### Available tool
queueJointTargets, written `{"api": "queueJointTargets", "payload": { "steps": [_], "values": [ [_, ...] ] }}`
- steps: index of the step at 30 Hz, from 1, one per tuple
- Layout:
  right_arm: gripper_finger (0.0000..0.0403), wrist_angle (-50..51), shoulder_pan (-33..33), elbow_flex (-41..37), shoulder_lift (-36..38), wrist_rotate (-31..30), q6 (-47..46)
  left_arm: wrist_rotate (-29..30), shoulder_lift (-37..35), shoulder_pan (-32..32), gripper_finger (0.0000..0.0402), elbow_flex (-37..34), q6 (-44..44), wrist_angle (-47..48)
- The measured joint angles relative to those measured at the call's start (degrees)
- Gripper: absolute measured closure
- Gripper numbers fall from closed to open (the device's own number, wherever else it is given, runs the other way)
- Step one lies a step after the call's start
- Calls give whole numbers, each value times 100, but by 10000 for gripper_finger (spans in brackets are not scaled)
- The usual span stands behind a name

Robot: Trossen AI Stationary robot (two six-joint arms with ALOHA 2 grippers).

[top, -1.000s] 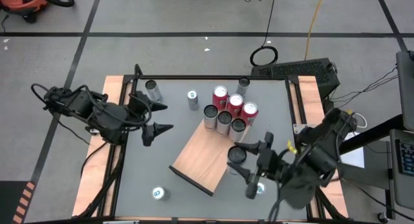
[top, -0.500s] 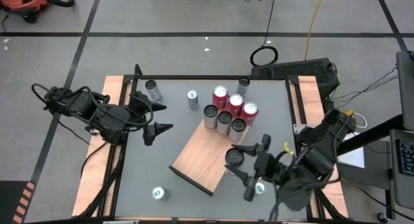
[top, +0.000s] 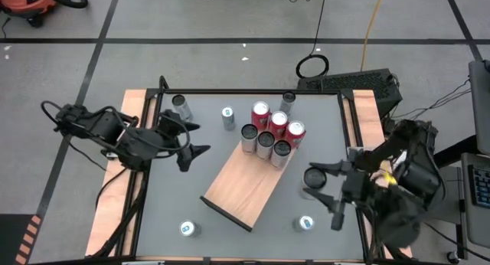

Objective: Place canned beverage on shelf
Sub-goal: Put the white blue soda can on the shelf

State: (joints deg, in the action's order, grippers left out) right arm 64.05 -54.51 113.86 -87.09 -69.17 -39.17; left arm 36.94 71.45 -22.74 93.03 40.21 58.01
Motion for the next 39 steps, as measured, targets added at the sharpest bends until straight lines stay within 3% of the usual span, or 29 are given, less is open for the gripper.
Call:
{"api": "queueJointTargets", "payload": {
  "steps": [3, 9, 14, 21, 26, 29, 34, 39],
  "values": [
    [179, -139, -262, -441, -7, -379, -523, 1, 82, 71, 20, -2, 1, 0],
    [179, -1221, -388, -1508, -26, -368, -990, 3, 242, 273, 20, -4, 6, -71],
    [179, -1925, -171, -1785, -26, 209, -296, -3, 376, 426, 20, -3, 9, -66],
    [179, -2721, 523, -1792, 426, 1727, 1884, -5, 495, 515, 20, -4, 156, -68],
    [179, -2128, 616, -1871, 1216, 1810, 2219, 56, 508, 515, 20, -4, 419, -56],
    [179, -2249, 536, -2442, 1840, 1812, 2086, 135, 508, 515, 20, -4, 455, -54],
    [179, -4380, 451, -3976, 2672, 1826, 2368, 256, 508, 515, 20, -4, 643, -49],
    [179, -6719, 481, -4999, 2770, 1777, 3314, 366, 508, 515, 20, -4, 742, -45]
  ]
}}
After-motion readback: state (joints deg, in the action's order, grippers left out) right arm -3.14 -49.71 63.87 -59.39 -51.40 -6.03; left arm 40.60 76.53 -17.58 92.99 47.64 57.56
